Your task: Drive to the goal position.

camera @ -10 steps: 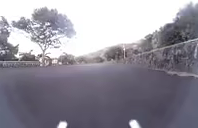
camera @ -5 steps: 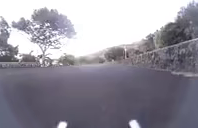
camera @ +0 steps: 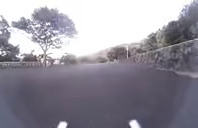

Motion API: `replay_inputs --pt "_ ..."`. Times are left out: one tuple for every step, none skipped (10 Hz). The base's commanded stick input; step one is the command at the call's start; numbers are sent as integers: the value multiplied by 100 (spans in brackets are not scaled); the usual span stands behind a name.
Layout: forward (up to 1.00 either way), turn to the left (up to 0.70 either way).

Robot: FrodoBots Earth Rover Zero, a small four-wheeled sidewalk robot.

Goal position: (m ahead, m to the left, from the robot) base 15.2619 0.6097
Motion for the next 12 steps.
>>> replay_inputs --pt "70 0" --pt "70 0" --pt "70 0" --pt "70 0" --pt "70 0" --pt "70 0" --pt "70 0" --pt "70 0" --pt "70 0" --pt "70 0" --pt "70 0" --pt "70 0"
